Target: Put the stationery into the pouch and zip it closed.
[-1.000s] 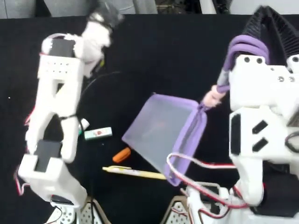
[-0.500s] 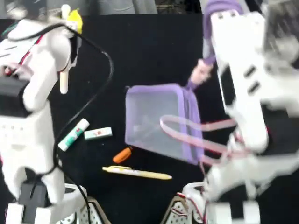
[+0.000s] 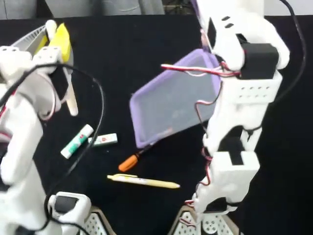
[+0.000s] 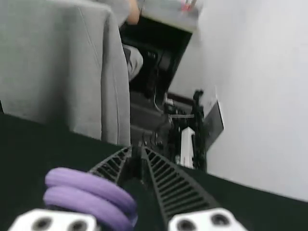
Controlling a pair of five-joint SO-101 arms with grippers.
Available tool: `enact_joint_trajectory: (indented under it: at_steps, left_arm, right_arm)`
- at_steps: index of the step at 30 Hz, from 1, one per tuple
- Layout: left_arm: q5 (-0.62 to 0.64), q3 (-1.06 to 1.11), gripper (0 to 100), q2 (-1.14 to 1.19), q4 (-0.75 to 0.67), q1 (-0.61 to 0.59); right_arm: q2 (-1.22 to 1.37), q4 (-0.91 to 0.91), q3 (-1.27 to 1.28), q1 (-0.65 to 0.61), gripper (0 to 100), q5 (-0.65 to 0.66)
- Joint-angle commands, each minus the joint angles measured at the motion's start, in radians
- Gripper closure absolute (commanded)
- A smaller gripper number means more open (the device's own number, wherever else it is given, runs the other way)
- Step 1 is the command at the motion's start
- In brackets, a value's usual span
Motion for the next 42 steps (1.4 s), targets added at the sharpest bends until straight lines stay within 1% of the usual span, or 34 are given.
enact_joint_trajectory:
  at_steps: [1,5,7,12,14,19,24,27,33,38,42]
  left_arm:
    - [0.011,0.108,97,-0.130,-0.095,-0.005]
    - [0.011,0.268,97,-0.313,-0.232,-0.005]
    - [0.011,0.367,97,-0.391,-0.313,-0.005]
    - [0.011,0.627,97,-0.502,-0.549,-0.007]
    - [0.011,0.680,97,-0.517,-0.603,-0.007]
    - [0.012,0.691,97,-0.532,-0.609,-0.007]
    - [0.012,0.694,97,-0.532,-0.609,-0.004]
    - [0.012,0.693,97,-0.532,-0.609,-0.001]
    - [0.012,0.697,97,-0.532,-0.609,0.001]
    - [0.012,0.699,97,-0.532,-0.609,0.002]
    - [0.012,0.700,97,-0.532,-0.609,0.002]
  right_arm:
    - [-0.008,0.041,-0.050,0.020,98.7,0.005]
    - [-0.013,0.041,-0.059,-0.040,98.7,0.011]
    - [-0.031,0.049,-0.061,-0.046,98.7,0.011]
    - [-0.085,0.078,-0.061,-0.012,98.7,0.009]
    - [-0.119,0.080,-0.061,0.008,98.7,0.009]
    - [-0.254,0.054,-0.061,0.112,98.7,0.009]
    - [-0.415,-0.034,-0.061,0.249,98.6,0.009]
    - [-0.512,-0.078,-0.061,0.308,98.5,0.011]
    - [-0.636,-0.160,-0.025,0.333,98.5,0.086]
    - [-0.661,-0.201,0.173,0.334,98.6,0.141]
    - [-0.661,-0.198,0.354,0.327,98.6,0.138]
